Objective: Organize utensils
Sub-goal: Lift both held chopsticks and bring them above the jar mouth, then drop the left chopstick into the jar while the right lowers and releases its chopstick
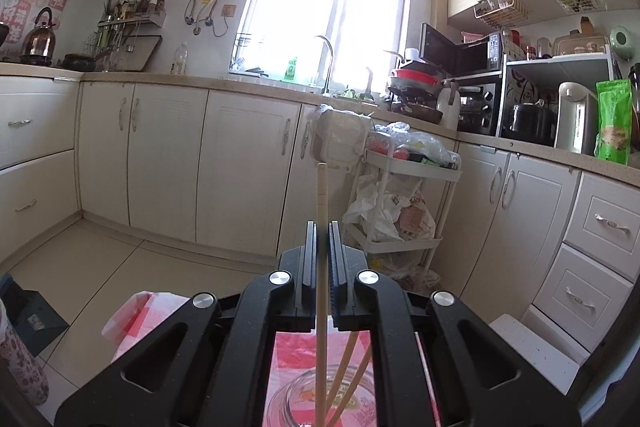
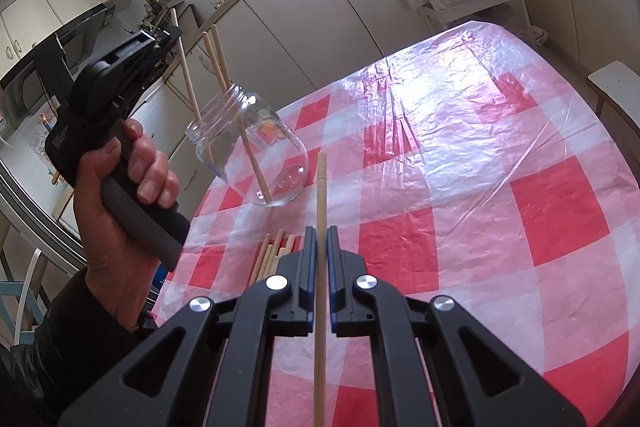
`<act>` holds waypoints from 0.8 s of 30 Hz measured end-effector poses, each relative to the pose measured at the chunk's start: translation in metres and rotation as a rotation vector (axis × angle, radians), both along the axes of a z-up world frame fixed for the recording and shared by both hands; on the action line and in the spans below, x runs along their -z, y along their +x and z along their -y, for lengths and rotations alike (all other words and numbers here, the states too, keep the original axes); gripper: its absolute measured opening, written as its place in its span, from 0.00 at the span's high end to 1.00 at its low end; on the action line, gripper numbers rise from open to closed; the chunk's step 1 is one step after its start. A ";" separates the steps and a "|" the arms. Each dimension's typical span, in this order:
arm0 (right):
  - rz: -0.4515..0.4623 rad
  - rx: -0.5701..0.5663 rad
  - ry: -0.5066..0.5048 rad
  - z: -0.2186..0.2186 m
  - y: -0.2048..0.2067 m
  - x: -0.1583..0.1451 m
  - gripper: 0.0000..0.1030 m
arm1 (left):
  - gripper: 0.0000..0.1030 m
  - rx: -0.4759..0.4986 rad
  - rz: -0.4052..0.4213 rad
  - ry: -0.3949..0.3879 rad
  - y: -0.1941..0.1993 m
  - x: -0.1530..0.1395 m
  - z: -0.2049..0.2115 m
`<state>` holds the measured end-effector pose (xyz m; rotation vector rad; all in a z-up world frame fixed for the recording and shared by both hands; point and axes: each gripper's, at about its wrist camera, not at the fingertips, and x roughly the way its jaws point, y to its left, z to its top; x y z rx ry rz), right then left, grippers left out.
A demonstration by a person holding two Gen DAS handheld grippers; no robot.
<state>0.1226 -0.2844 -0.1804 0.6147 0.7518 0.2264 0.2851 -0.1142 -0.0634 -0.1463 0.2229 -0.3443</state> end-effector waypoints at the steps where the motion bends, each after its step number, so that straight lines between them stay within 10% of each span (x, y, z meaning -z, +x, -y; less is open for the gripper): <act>1: 0.000 0.001 0.000 0.000 0.000 0.000 0.94 | 0.95 0.002 -0.008 0.008 -0.002 0.004 0.000; 18: 0.017 0.021 -0.016 0.001 -0.002 -0.002 0.94 | 0.94 0.030 -0.135 0.135 -0.028 0.040 -0.012; 24: 0.061 0.042 0.004 0.004 -0.004 -0.017 0.94 | 0.61 -0.002 -0.139 0.105 -0.058 0.036 -0.035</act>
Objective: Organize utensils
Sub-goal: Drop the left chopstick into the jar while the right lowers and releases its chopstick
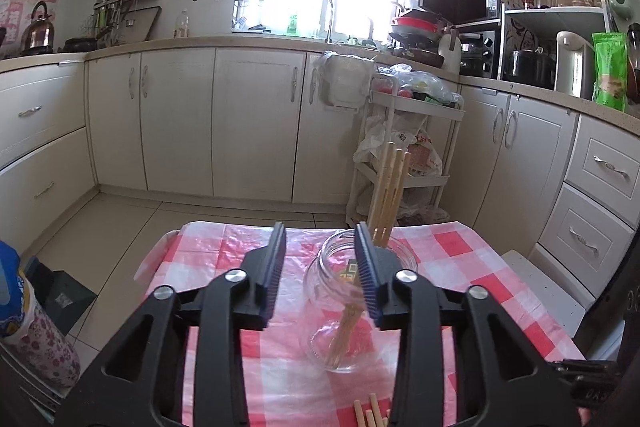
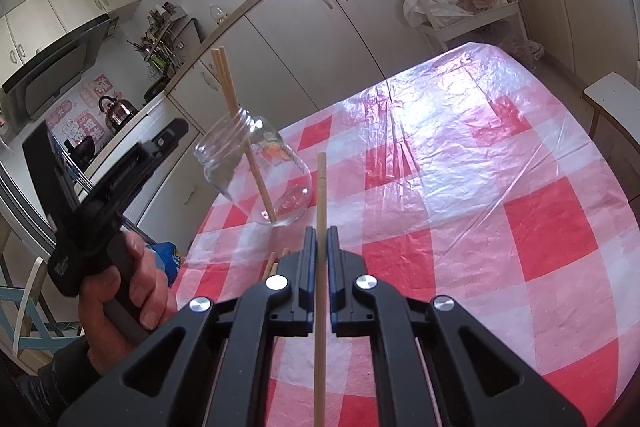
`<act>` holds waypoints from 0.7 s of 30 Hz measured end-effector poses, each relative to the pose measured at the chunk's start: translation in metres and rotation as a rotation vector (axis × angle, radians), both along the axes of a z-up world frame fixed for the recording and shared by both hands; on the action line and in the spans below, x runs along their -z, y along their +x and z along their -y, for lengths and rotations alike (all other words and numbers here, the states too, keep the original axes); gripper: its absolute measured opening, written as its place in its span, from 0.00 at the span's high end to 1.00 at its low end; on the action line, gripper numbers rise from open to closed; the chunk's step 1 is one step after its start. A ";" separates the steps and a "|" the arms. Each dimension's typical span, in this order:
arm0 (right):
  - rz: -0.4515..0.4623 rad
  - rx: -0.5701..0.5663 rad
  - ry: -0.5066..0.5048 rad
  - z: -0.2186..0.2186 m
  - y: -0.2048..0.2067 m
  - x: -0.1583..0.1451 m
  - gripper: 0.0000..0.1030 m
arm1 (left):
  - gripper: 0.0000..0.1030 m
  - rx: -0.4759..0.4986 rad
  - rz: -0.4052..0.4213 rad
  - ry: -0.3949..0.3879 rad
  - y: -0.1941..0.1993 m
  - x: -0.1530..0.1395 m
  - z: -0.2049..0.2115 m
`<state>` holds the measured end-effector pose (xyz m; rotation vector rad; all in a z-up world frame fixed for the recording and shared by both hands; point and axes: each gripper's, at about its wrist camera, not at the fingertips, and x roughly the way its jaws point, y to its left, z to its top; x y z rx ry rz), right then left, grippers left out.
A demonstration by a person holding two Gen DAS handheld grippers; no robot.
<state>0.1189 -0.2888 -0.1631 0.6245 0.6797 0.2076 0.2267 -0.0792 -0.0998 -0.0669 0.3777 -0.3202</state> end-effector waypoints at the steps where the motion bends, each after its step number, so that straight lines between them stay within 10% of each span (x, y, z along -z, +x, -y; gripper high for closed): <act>1: 0.014 0.006 0.005 0.001 0.001 -0.006 0.94 | 0.57 -0.013 0.000 -0.015 -0.007 0.000 -0.007; 13: 0.385 0.195 0.055 -0.017 0.063 -0.120 0.94 | 0.43 -0.148 -0.129 -0.223 -0.030 0.045 -0.074; 21: 0.512 0.247 -0.079 -0.054 0.121 -0.141 0.94 | 0.41 -0.141 -0.146 -0.321 -0.027 0.054 -0.093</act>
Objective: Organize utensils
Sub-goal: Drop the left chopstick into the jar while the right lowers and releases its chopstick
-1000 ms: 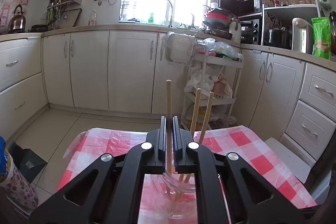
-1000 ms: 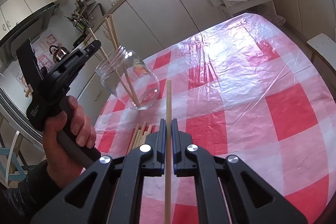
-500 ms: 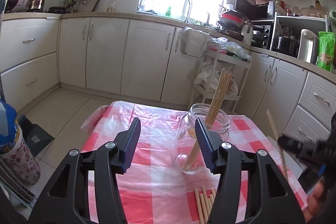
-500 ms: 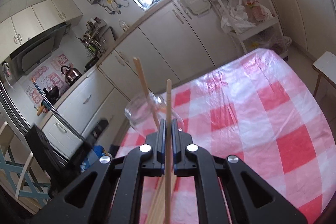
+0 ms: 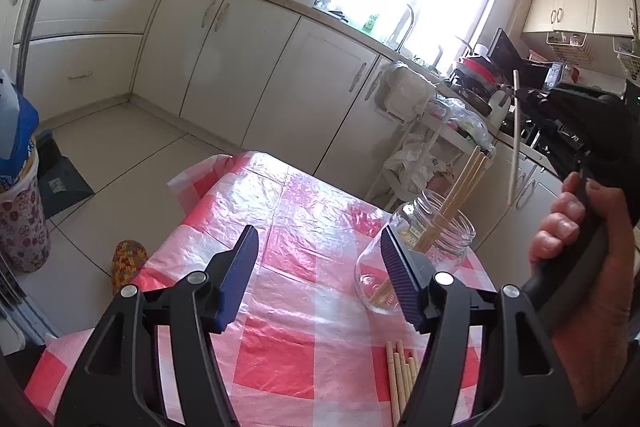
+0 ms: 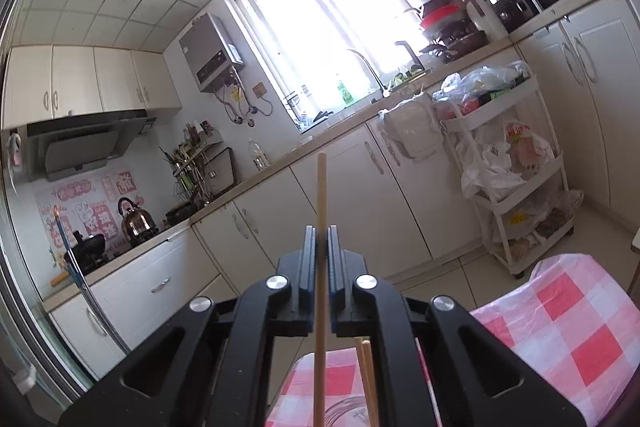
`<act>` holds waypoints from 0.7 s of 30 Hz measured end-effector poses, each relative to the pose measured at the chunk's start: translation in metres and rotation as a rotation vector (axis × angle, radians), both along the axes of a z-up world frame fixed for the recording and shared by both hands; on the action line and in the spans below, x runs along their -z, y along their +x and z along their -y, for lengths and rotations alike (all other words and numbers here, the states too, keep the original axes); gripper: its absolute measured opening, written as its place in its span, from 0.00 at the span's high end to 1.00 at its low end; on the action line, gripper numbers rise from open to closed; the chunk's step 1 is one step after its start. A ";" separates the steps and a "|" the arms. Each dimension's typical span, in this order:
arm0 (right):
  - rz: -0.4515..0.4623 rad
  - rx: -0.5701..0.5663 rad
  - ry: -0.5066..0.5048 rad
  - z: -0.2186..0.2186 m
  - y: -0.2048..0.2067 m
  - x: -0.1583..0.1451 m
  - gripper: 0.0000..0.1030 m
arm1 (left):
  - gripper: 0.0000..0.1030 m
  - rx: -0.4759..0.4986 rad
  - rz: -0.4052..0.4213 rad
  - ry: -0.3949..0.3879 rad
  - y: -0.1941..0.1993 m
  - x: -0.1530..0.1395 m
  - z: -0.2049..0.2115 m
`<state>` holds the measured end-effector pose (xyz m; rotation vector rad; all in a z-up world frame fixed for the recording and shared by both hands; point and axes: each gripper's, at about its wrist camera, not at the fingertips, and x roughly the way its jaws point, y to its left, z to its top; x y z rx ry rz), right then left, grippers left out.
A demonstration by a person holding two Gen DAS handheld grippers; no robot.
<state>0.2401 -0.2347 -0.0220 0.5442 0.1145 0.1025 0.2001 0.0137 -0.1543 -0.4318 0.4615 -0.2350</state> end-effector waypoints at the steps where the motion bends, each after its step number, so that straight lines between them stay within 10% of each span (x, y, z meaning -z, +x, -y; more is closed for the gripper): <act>1: 0.002 0.001 -0.029 -0.006 0.005 0.002 0.94 | 0.41 0.004 0.000 -0.004 0.001 0.000 0.000; 21: -0.028 -0.065 -0.431 -0.069 0.001 0.052 0.94 | 0.40 0.024 -0.019 -0.017 0.005 0.005 0.001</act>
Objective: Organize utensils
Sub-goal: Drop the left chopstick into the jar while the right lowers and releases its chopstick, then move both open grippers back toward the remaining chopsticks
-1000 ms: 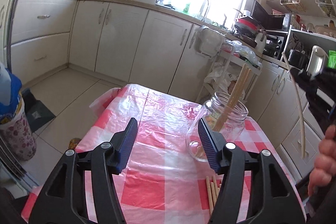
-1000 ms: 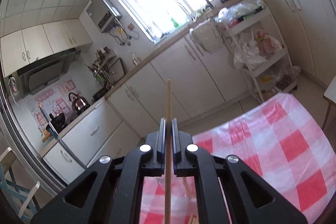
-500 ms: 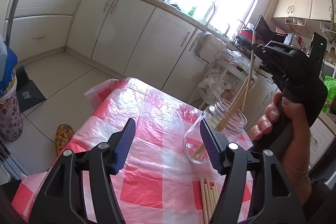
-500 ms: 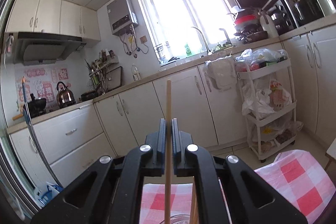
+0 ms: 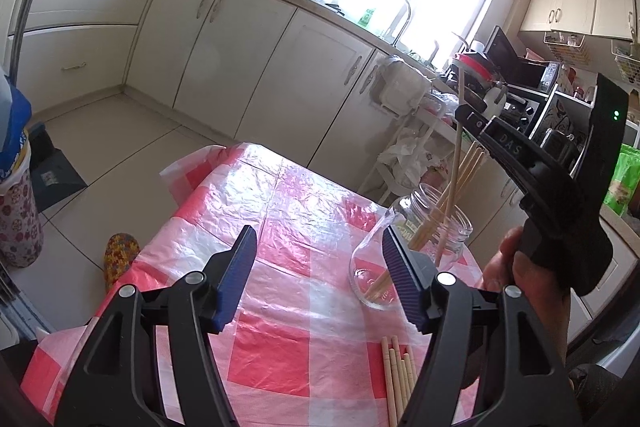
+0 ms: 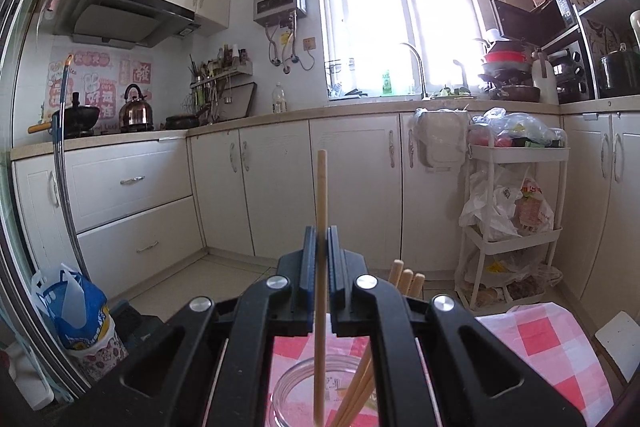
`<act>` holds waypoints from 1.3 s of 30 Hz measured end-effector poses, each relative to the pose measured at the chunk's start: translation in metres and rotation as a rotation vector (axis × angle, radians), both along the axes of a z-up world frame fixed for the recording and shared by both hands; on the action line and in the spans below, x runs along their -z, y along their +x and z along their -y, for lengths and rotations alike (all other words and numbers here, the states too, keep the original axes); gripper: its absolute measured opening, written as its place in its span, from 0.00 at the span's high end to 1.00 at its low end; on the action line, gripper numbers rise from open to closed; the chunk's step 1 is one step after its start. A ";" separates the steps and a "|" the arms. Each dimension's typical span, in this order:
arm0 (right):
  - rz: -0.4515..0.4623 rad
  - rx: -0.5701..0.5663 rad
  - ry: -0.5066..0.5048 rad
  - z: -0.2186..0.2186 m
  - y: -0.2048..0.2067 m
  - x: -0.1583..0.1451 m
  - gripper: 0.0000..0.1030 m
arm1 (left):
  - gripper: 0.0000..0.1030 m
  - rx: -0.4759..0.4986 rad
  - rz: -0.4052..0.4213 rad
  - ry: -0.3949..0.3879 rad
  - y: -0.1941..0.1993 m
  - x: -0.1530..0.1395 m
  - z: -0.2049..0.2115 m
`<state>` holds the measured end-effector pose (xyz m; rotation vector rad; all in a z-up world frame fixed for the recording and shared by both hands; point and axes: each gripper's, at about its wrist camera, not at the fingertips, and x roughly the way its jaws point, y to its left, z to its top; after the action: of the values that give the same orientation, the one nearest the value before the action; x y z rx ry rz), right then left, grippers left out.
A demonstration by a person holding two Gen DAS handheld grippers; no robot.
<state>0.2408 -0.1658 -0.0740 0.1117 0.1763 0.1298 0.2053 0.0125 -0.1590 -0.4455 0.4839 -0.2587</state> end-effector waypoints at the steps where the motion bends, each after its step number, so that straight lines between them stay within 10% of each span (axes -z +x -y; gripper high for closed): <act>1: -0.005 -0.002 -0.009 0.000 -0.003 0.002 0.94 | 0.40 -0.001 -0.001 0.000 0.000 0.000 0.000; 9: -0.094 -0.030 -0.060 -0.003 -0.030 0.017 0.93 | 0.38 -0.013 -0.016 0.000 0.002 0.002 -0.001; 13: -0.143 -0.018 -0.009 0.009 -0.052 0.018 0.70 | 0.37 -0.019 -0.041 -0.001 0.006 0.004 -0.001; 25: -0.586 0.029 0.156 0.060 -0.139 0.077 0.70 | 0.35 0.067 -0.110 0.135 -0.033 -0.011 0.016; 39: -0.779 -0.063 0.002 0.008 -0.122 0.110 0.81 | 0.34 0.127 -0.213 0.229 -0.064 -0.008 0.031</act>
<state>0.1188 -0.1736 -0.1839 0.1544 0.9573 0.1443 0.1415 -0.0185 -0.1507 -0.2197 0.7437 -0.2758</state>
